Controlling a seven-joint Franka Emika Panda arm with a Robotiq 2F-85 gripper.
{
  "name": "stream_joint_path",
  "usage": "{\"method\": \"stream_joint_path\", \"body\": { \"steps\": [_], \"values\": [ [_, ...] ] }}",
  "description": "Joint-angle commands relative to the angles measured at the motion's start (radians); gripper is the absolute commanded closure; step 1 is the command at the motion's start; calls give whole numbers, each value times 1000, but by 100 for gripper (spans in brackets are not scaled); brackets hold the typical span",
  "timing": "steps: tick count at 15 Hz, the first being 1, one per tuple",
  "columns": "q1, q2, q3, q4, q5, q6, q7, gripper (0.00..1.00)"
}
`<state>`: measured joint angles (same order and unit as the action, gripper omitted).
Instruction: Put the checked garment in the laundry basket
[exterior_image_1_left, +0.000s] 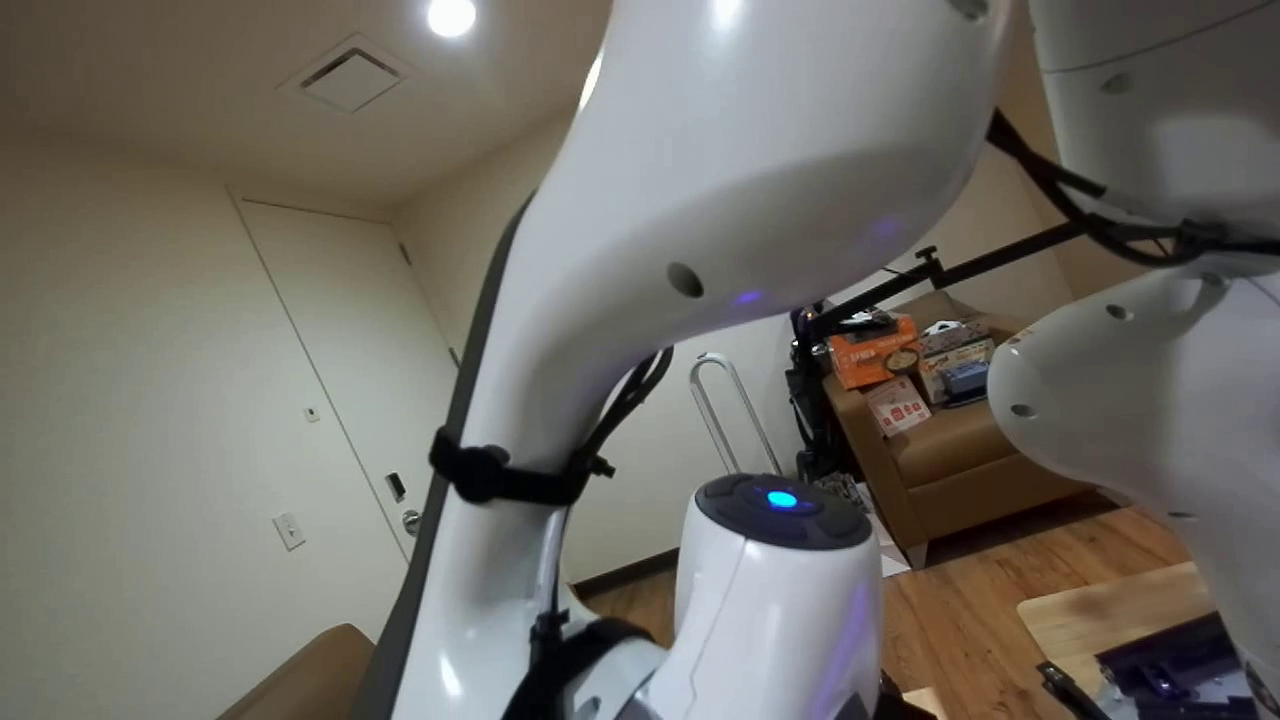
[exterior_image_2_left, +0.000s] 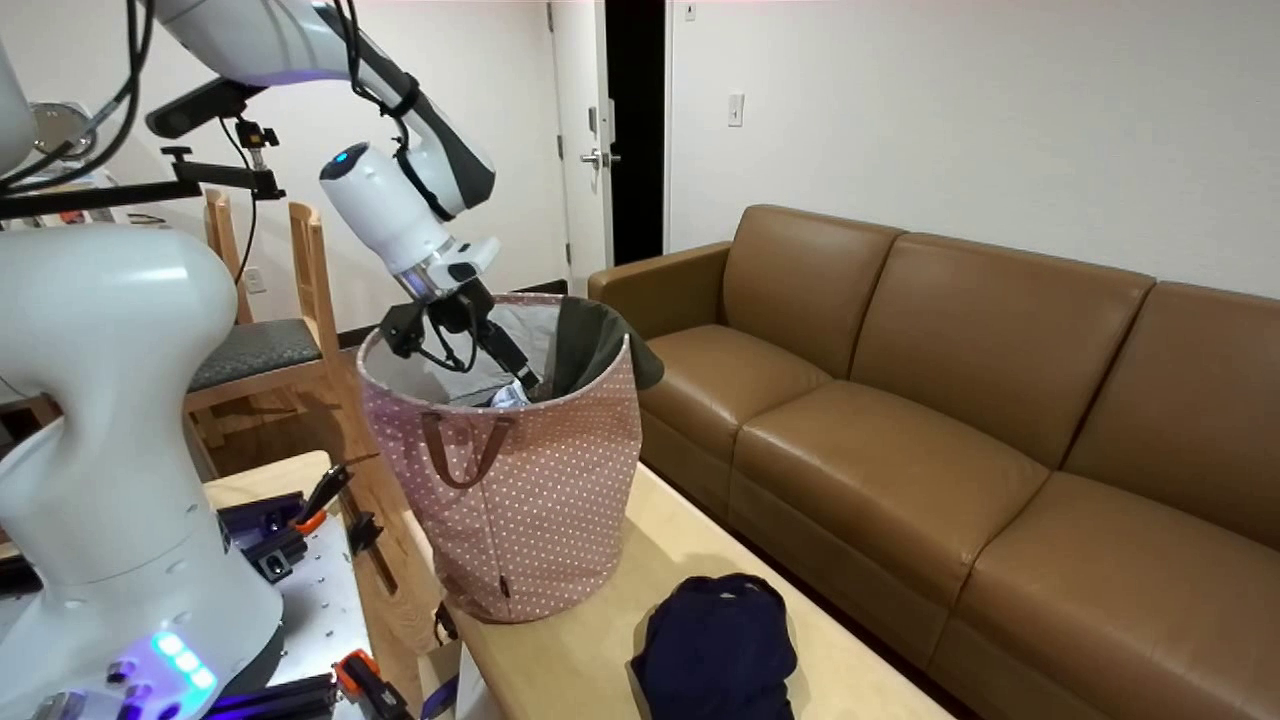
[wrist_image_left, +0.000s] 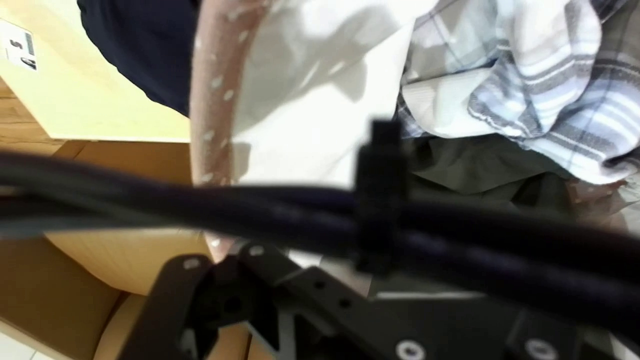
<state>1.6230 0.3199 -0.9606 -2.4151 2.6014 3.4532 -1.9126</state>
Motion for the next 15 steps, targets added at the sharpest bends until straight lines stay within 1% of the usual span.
{"method": "stream_joint_path", "body": {
  "steps": [1,2,5,6,8,9,10,11,13,14,15],
  "values": [
    [83,-130,-161,-71,-32,0,-40,0],
    [120,-127,-229,-84,-31,0,-28,0],
    [203,-149,-402,-107,-41,-1,-31,0],
    [205,-170,-445,-113,-48,-1,-49,0],
    [182,-184,-499,-121,-61,-1,-86,0],
    [172,-165,-514,-120,-58,-1,-80,0],
    [188,-133,-526,-108,-43,-1,-43,0],
    [173,-149,-506,-112,-50,-1,-49,0],
    [174,-149,-526,-111,-50,-1,-49,0],
    [185,-87,-502,-113,-31,-27,-21,0],
    [179,-85,-500,-103,-22,-40,-10,0]
  ]
}}
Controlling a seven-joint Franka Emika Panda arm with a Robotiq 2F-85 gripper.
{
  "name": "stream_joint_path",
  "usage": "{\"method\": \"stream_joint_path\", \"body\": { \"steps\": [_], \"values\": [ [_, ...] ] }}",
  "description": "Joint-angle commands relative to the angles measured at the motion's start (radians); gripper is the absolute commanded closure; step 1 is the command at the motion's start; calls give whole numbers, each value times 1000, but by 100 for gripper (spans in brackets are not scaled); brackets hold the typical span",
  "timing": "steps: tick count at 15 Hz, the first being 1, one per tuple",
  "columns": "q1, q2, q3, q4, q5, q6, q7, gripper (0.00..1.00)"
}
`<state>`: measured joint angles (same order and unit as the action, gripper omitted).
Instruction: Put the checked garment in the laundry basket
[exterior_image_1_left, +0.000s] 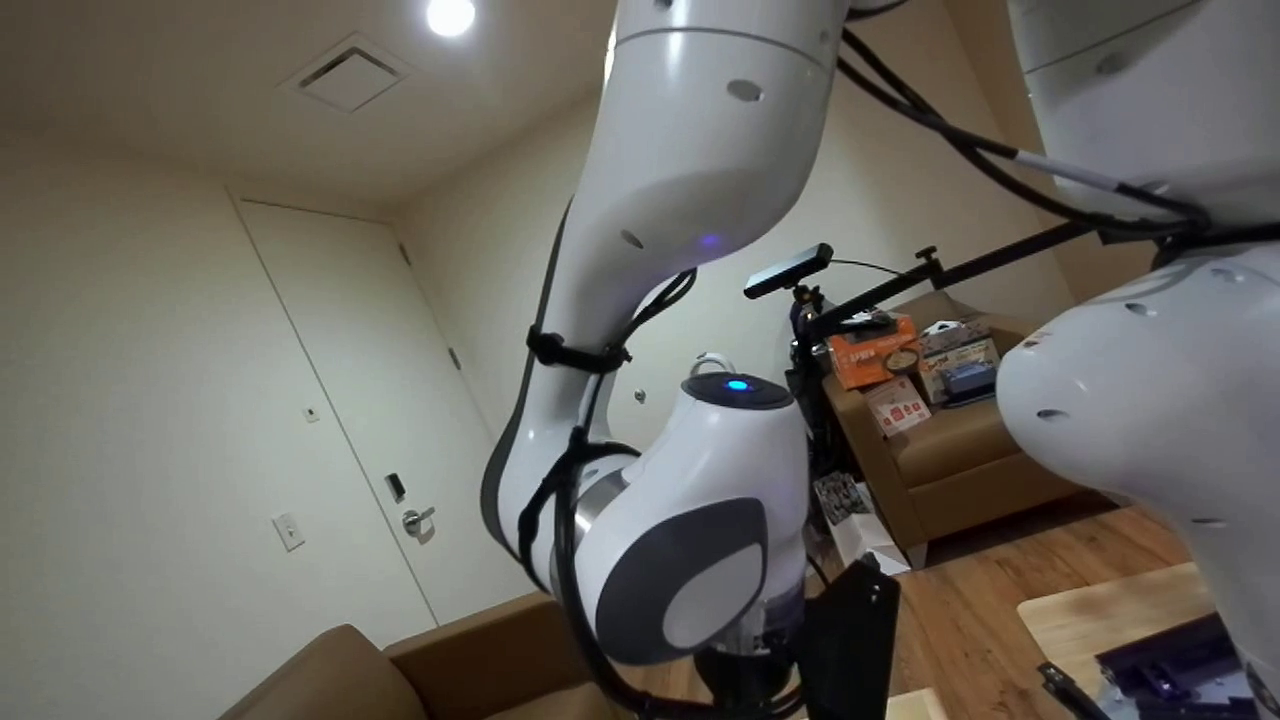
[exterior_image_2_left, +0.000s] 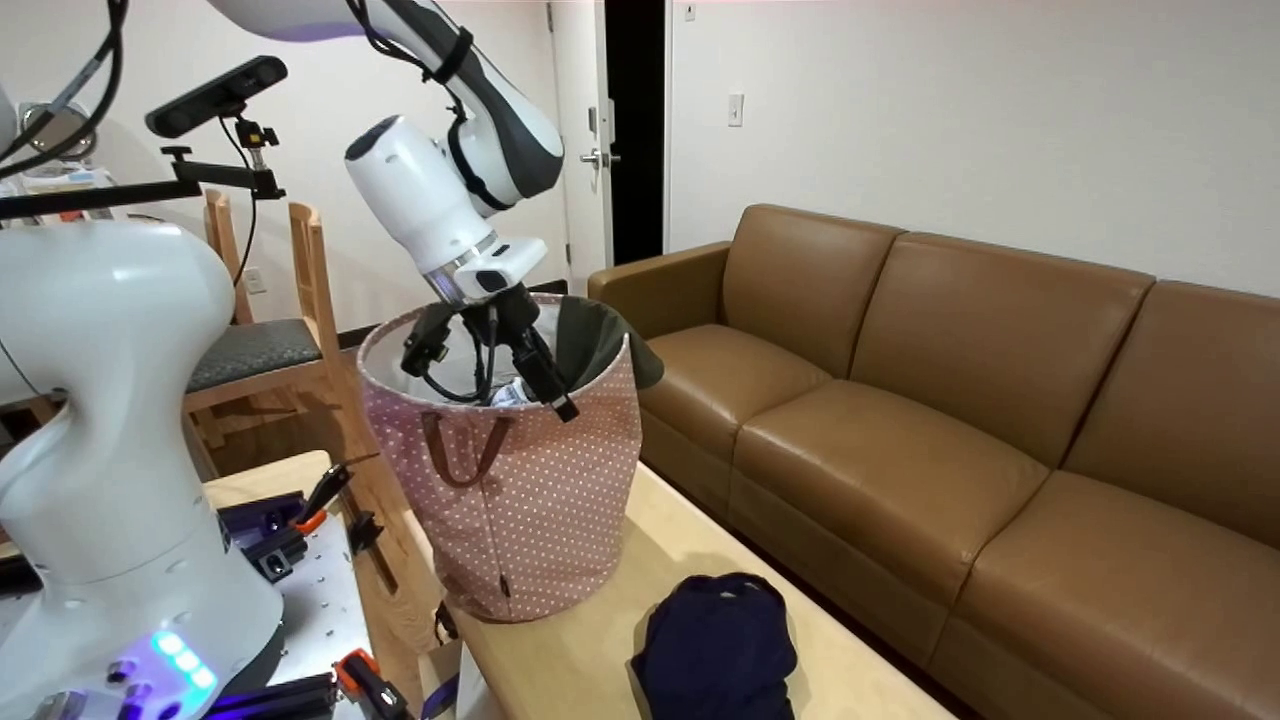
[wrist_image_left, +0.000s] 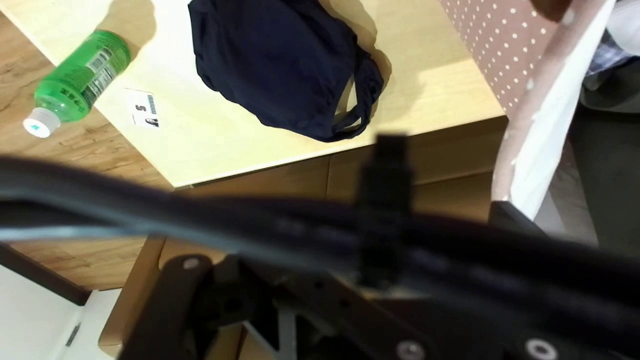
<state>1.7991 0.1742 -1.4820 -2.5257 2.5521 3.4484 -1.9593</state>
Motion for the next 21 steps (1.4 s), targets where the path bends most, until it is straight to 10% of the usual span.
{"method": "stream_joint_path", "body": {
  "steps": [1,8,15,16,21],
  "values": [
    [-22,-6,32,14,-5,-22,0,0],
    [-295,-123,128,-48,-127,-128,-24,0],
    [-523,21,334,-111,-155,-104,58,0],
    [-462,-51,245,-104,-162,-115,13,0],
    [-473,-68,267,-108,-174,-99,3,0]
  ]
}}
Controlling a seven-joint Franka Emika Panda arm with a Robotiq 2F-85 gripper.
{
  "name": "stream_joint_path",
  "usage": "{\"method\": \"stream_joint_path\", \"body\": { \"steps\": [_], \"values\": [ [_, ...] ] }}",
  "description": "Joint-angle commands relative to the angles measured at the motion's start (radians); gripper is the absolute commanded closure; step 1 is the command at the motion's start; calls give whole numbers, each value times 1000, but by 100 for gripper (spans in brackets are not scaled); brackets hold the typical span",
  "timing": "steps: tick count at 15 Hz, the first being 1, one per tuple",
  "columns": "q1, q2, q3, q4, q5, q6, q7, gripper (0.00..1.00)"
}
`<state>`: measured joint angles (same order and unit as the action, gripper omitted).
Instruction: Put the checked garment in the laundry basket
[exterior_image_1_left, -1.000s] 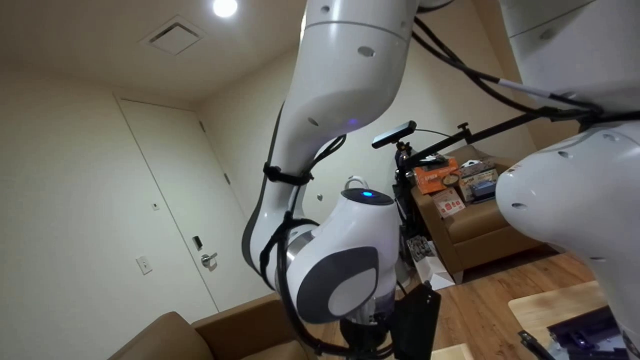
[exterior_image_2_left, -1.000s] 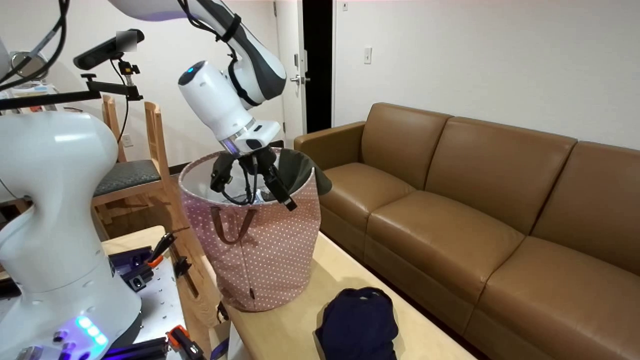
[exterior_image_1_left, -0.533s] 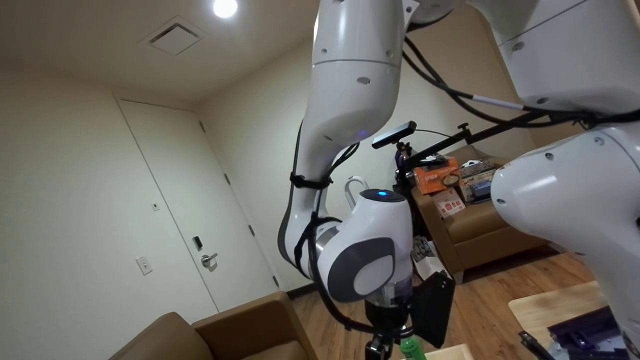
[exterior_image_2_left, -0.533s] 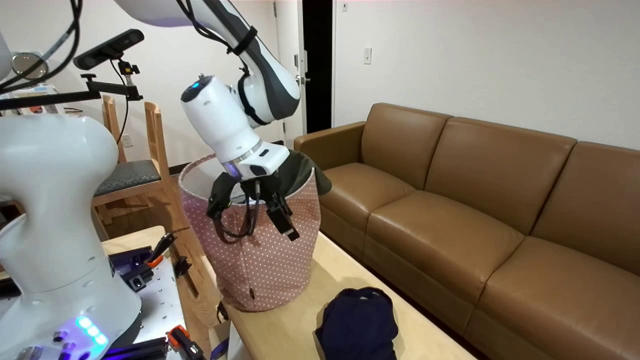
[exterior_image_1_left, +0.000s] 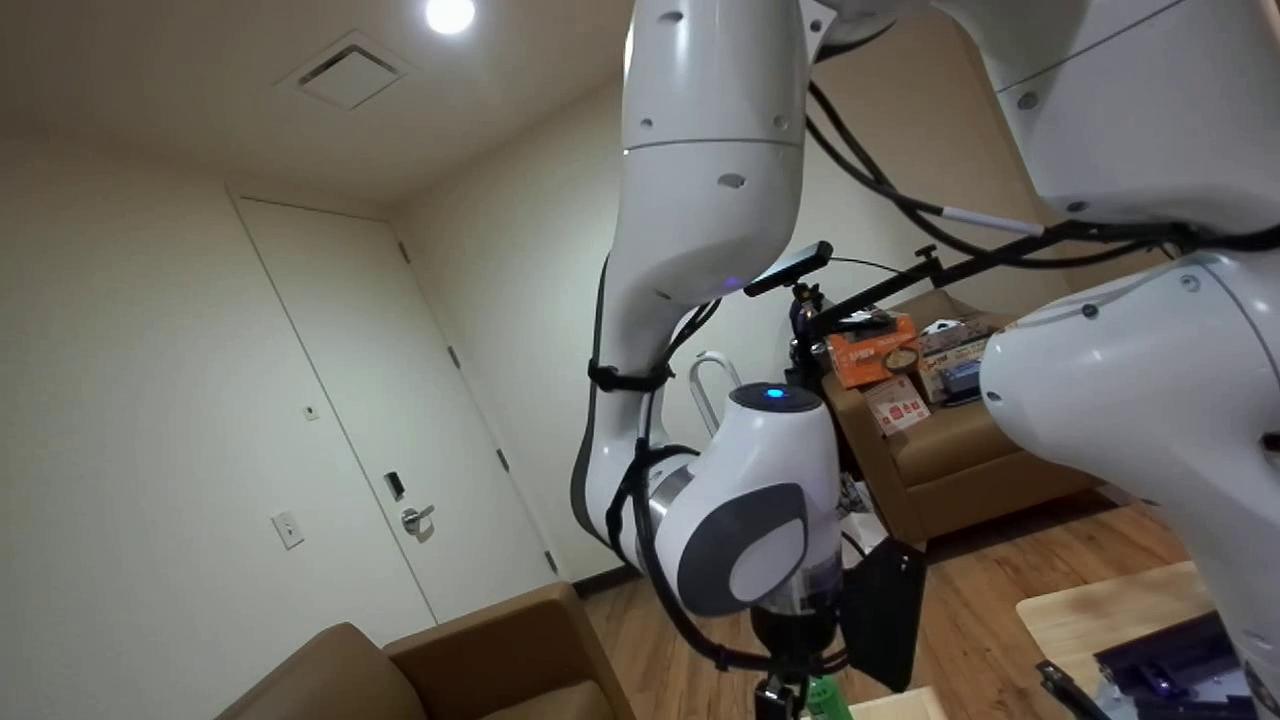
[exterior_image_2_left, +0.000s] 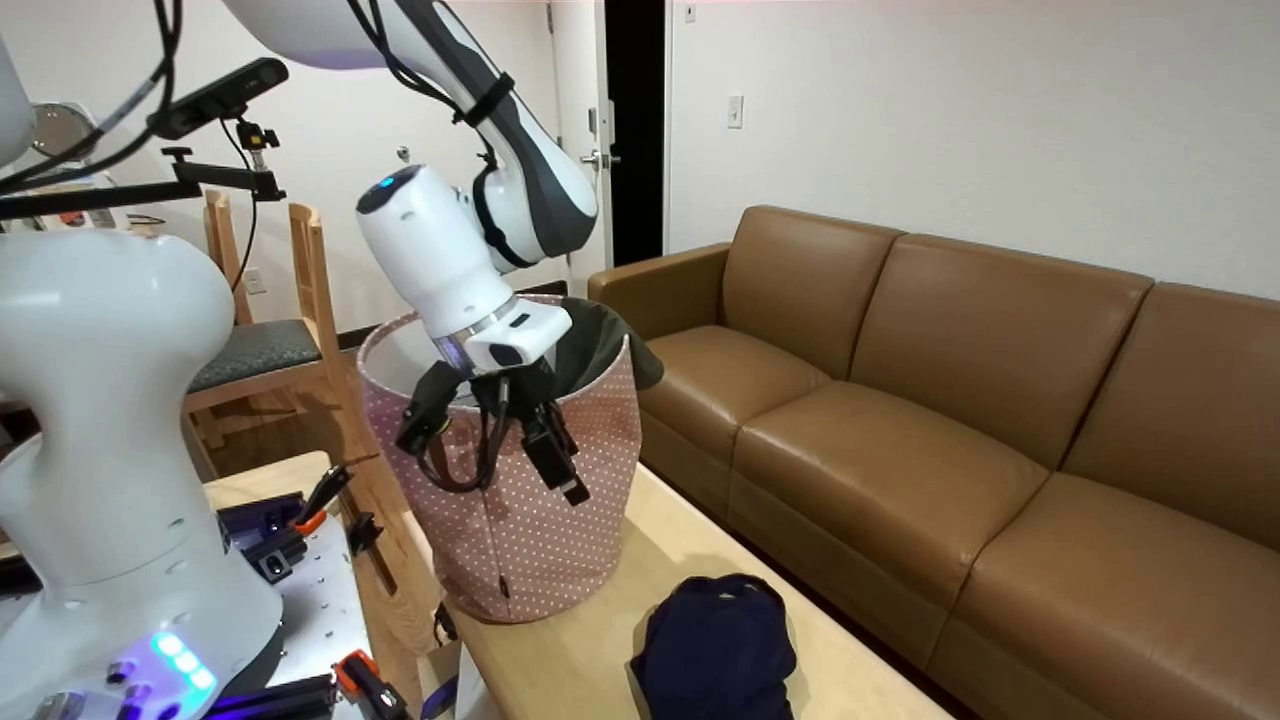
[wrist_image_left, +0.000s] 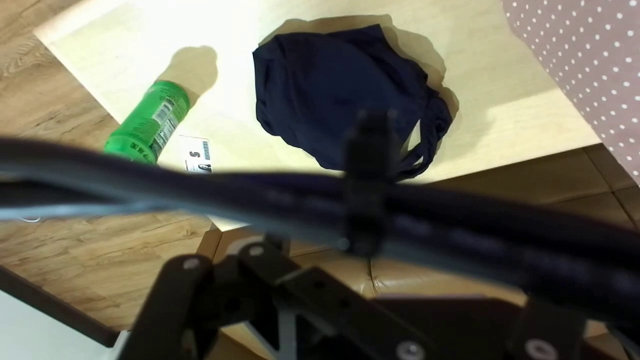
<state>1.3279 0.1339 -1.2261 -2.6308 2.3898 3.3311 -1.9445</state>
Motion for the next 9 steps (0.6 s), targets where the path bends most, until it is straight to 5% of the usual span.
{"method": "stream_joint_path", "body": {
  "steps": [1,4,7,8,9],
  "values": [
    [-35,-73,46,-15,-18,46,-15,0],
    [-136,-167,143,-101,-71,-4,-71,0],
    [-154,-154,183,-229,-138,-102,0,0],
    [-159,-200,195,-155,54,3,-208,0],
    [-128,-208,176,-177,42,12,-197,0]
  ]
}}
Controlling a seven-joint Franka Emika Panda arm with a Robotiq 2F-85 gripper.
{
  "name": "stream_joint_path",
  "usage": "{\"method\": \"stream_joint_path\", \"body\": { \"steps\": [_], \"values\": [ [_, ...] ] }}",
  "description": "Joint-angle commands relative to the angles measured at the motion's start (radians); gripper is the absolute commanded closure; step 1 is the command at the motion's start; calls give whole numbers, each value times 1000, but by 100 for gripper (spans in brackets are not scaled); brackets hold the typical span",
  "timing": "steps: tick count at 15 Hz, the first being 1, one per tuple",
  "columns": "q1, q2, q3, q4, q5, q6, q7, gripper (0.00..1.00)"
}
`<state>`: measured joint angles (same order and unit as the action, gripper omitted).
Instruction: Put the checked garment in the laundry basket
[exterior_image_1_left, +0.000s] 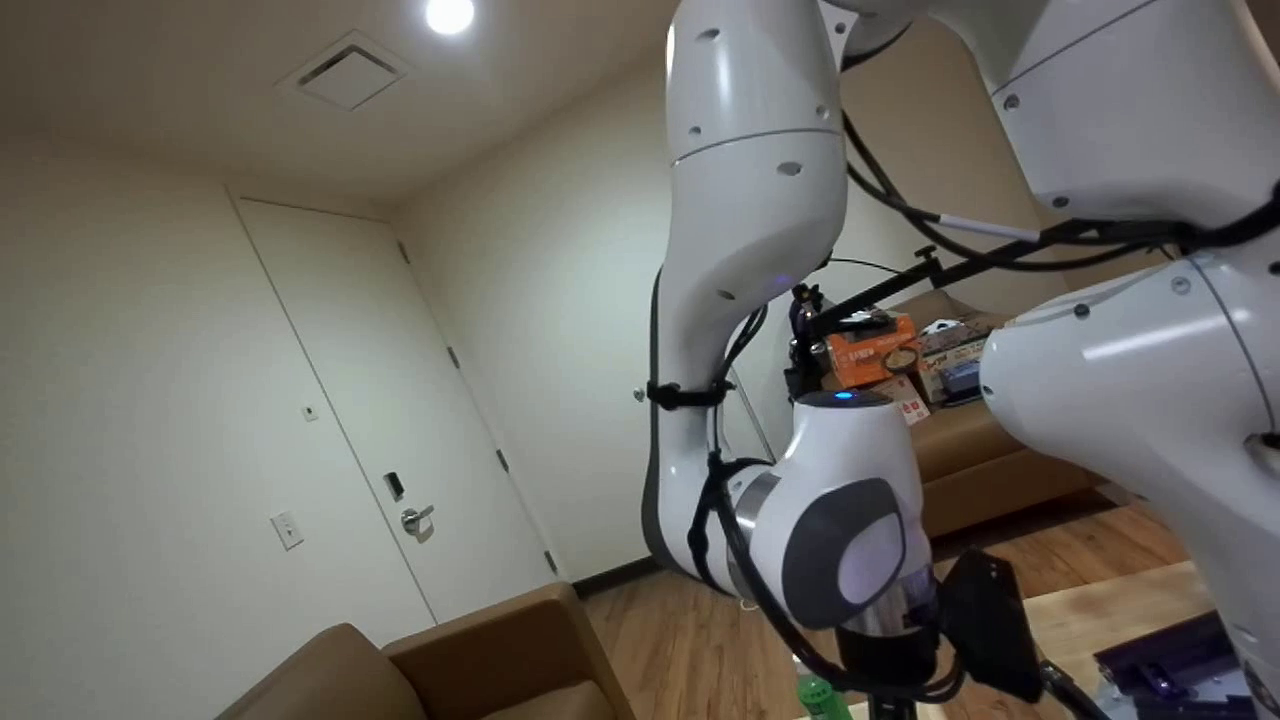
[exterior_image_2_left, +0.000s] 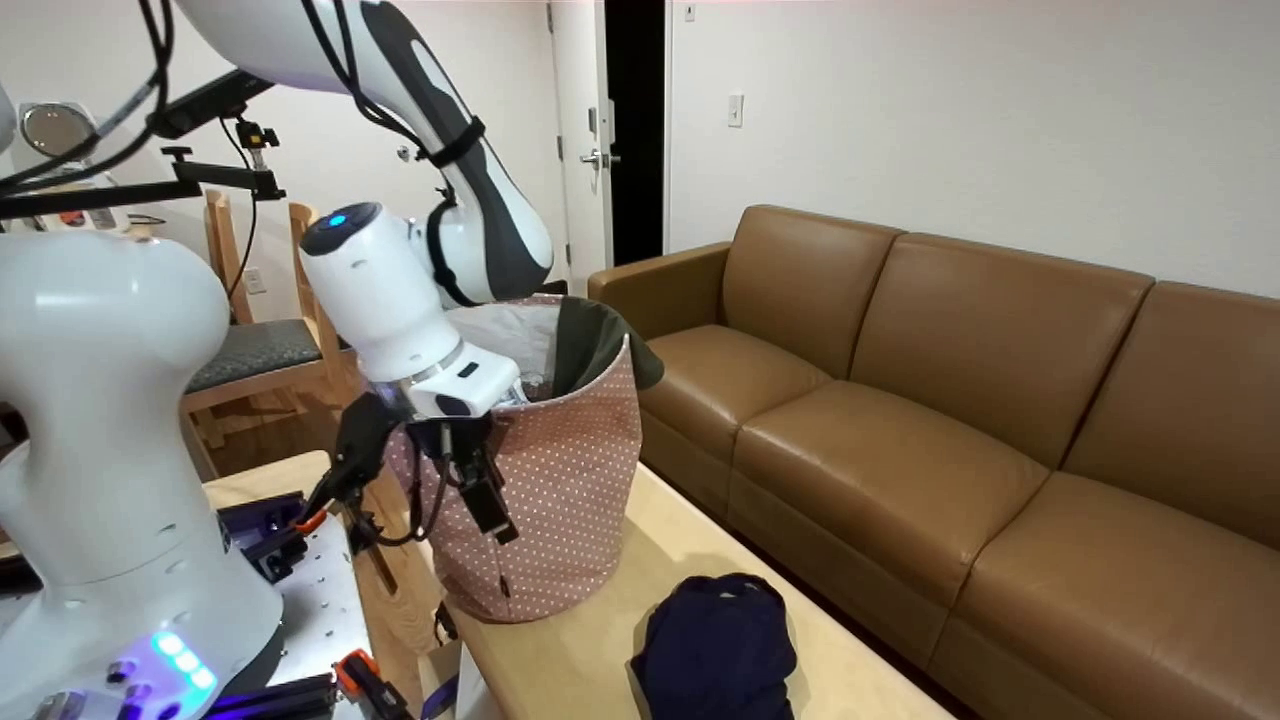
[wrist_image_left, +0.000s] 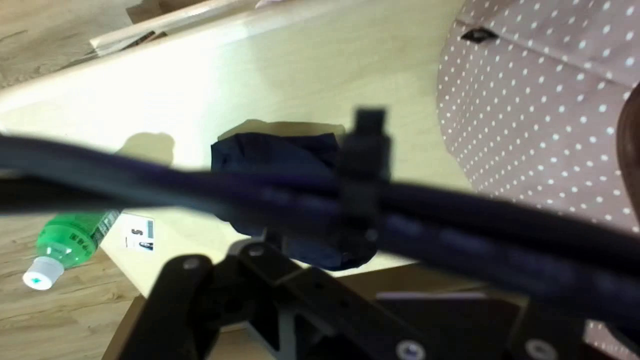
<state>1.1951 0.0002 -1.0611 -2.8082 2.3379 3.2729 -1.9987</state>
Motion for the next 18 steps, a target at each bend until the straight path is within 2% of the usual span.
{"method": "stream_joint_path", "body": {
  "steps": [1,4,8,9,11,15,16,18],
  "values": [
    [41,-65,-20,2,122,82,-173,0],
    [132,-97,-126,12,196,144,-298,0],
    [220,-132,-279,41,113,151,-271,0],
    [188,-82,-218,23,139,118,-238,0],
    [205,-100,-262,36,120,119,-239,0],
    [209,-115,-271,37,119,119,-242,0],
    [181,-102,-232,75,133,121,-236,0],
    [153,-157,-169,170,137,206,-247,0]
  ]
}}
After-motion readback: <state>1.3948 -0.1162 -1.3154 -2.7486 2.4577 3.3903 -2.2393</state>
